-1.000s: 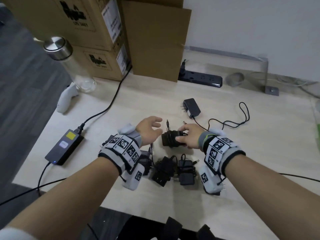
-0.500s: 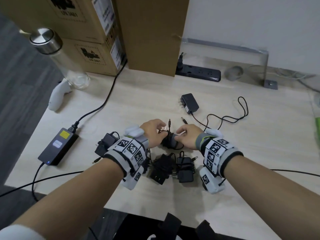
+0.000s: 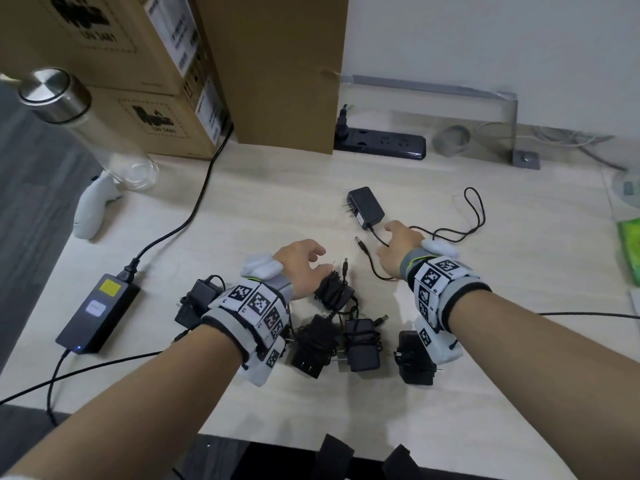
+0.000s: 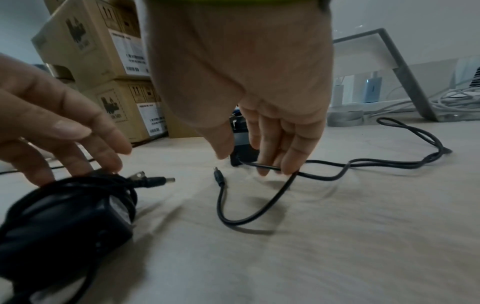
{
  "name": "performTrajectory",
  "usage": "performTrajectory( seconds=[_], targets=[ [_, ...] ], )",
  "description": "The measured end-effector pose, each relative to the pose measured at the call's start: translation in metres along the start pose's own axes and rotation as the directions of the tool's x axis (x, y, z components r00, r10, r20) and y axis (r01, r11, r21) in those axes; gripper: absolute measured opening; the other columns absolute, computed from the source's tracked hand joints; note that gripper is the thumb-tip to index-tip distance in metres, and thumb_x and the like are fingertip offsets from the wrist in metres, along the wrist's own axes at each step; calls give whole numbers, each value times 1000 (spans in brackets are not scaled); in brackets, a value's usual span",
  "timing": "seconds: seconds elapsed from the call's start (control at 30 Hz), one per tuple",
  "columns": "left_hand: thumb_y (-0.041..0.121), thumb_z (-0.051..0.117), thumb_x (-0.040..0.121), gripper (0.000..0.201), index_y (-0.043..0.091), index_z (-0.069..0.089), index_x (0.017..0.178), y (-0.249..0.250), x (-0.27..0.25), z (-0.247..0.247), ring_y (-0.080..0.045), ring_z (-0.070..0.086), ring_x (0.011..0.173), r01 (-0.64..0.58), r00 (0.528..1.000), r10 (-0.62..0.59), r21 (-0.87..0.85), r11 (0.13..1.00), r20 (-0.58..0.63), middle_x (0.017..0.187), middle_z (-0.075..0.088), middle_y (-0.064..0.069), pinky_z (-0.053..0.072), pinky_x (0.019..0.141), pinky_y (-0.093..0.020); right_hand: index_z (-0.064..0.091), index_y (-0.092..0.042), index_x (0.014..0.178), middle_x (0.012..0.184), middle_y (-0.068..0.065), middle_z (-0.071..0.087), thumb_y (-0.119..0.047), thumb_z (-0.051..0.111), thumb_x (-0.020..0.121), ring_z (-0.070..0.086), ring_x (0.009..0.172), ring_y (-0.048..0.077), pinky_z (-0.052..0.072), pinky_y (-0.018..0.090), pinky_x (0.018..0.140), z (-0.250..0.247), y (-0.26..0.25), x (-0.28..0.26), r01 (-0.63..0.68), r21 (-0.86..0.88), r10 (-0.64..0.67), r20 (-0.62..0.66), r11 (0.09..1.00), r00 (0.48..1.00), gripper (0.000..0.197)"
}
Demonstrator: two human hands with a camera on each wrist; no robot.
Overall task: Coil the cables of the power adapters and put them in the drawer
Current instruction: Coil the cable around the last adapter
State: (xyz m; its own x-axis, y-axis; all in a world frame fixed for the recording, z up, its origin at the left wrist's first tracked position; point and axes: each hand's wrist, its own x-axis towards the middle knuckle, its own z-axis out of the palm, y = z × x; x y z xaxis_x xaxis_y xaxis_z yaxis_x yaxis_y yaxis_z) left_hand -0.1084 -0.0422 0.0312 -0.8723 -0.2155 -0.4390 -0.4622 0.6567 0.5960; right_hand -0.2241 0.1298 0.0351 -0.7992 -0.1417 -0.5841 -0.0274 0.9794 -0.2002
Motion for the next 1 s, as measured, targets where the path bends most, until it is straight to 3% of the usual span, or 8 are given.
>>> performTrajectory(
  seconds=[0.17,0.27,0.4,0.5,0.73,0.83,0.9,1.0],
  targets=[
    [42,63,89,40,24,58,125,-1,0,2,-15,61,98,-2,1000,2,-9,1000,-7,119,64,4,50,88,-31,54,-19,125,121,6,60,-27,49,93,58,106,27,45,33,93,4,1,2,-1,1,1,16,1000,1000,33],
    [41,64,89,40,24,58,125,3,1,2,-16,62,99,-2,1000,1,-12,1000,-14,119,63,4,49,88,-31,63,-19,107,103,1,63,-18,51,92,60,94,25,44,27,83,-5,1,-3,27,28,-27,-12,999,1000,20],
    [42,64,89,44,27,53,129,11,2,1,-18,61,105,9,1000,-9,-6,1000,-12,124,60,4,50,93,-36,63,-24,96,76,-6,56,-17,46,92,56,84,27,44,29,81,-21,0,-14,101,87,-87,-156,991,984,19],
    [38,65,88,56,28,42,138,24,0,-1,-22,59,110,-39,998,39,2,999,-42,133,53,-1,48,95,-37,61,-28,84,79,-8,60,-20,47,94,58,87,28,49,31,81,-32,1,-19,216,215,-152,-279,952,948,20],
    [31,80,75,87,32,28,146,60,-9,-12,-14,48,117,-240,958,236,-7,971,-162,141,38,0,33,92,-21,62,-24,78,71,-7,58,-15,52,93,56,74,22,50,36,76,-64,-4,-42,554,363,-391,-433,749,812,20],
    [42,81,67,81,36,37,135,74,-9,-14,-8,51,115,-294,945,268,-135,946,-186,130,49,7,41,97,-28,59,-19,75,65,-4,56,-10,52,93,53,64,16,48,31,69,-82,-8,-58,638,425,-418,-504,642,756,21],
    [52,80,61,78,35,41,127,84,-9,-15,-9,54,113,-309,938,256,-232,922,-232,121,57,10,46,98,-32,59,-19,75,63,-6,55,-9,51,94,53,57,12,49,27,63,-92,-9,-65,638,522,-384,-519,565,764,24],
    [43,87,63,73,35,40,119,105,-17,-21,-3,57,98,-312,937,235,-317,896,-258,108,58,14,43,79,-8,60,-18,75,62,-2,53,-9,47,97,53,54,15,52,32,61,-102,-11,-75,596,677,-357,-478,433,803,27]
  ],
)
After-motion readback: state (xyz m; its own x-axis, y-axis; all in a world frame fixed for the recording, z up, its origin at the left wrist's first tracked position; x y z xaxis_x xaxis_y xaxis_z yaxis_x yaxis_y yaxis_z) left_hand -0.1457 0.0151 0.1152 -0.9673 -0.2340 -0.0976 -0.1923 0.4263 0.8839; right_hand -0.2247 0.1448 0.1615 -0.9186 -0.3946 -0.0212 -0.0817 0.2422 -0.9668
